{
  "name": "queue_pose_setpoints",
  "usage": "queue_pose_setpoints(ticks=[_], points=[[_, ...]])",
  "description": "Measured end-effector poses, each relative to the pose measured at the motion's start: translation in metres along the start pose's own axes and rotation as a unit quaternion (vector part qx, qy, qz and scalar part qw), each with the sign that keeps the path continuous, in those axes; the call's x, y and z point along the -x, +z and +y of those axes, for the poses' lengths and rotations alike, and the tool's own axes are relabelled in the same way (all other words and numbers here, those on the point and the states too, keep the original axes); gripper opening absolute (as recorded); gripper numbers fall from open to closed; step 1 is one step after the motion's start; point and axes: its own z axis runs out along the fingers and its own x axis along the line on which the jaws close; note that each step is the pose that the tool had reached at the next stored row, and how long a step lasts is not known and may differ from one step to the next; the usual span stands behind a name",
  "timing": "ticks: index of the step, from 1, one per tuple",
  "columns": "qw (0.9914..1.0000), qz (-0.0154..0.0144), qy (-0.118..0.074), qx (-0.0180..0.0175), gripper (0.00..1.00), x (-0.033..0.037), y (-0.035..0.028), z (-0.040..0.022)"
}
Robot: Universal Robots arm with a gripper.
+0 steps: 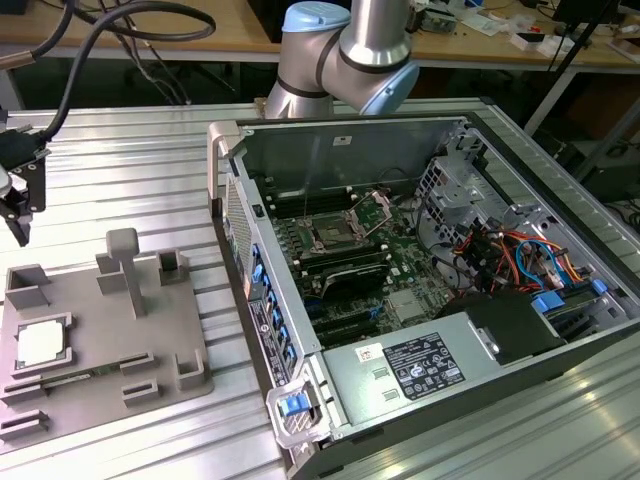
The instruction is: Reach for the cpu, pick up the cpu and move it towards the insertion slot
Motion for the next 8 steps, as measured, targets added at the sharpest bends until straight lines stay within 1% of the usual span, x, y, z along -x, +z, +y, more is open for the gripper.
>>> queue_pose_setpoints(ticks=[3, 4, 7, 8], points=[[1.00000, 0.0000, 0.000, 0.0000, 0.60, -0.0027, 0.0029, -0.0001], [1.00000, 0.0000, 0.000, 0.0000, 0.60, -0.0035, 0.0047, -0.0001], [1.00000, 0.0000, 0.000, 0.0000, 0.60, -0.0041, 0.0088, -0.0003], [1.00000, 0.0002, 0.000, -0.0001, 0.60, -0.0041, 0.0093, -0.0003]])
